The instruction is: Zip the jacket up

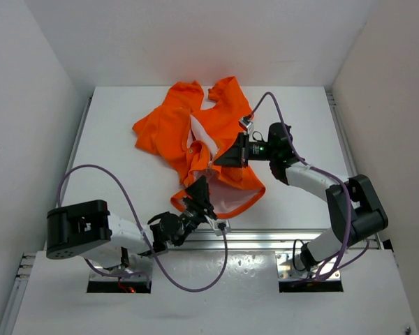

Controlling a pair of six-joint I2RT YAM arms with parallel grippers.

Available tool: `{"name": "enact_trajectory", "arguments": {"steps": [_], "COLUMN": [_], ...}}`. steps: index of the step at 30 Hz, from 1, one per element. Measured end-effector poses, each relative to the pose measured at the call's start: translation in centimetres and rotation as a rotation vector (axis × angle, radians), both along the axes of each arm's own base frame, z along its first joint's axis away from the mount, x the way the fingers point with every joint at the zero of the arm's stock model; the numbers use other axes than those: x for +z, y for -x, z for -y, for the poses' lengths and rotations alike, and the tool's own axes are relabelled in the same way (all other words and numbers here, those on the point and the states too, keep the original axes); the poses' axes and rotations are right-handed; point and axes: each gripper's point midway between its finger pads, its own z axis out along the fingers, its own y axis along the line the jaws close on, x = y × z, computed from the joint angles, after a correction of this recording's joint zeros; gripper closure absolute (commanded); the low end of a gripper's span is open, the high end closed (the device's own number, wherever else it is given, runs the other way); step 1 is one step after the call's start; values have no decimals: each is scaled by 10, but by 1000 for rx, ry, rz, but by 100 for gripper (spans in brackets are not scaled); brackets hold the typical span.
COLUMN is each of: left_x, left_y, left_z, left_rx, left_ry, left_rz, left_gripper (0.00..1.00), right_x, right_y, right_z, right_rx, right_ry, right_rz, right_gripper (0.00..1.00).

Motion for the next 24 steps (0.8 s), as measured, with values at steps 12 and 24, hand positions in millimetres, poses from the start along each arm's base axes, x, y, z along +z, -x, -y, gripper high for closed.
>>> {"name": "enact_trajectory", "arguments": {"steps": [12,24], "left_x": [11,16], "left_y": [-9,-17], "left_z": [14,14], "left_rx": [2,24], "left_ry": [-16,-22], "left_rz": [37,53], "left_gripper": [48,68], "right_x": [-3,0], "right_y": [3,4], "right_z": [1,-2], "right_rx": [-3,3], "right_ry": [-9,-21], "right_rz": [-25,-11], "right_gripper": [100,100]}}
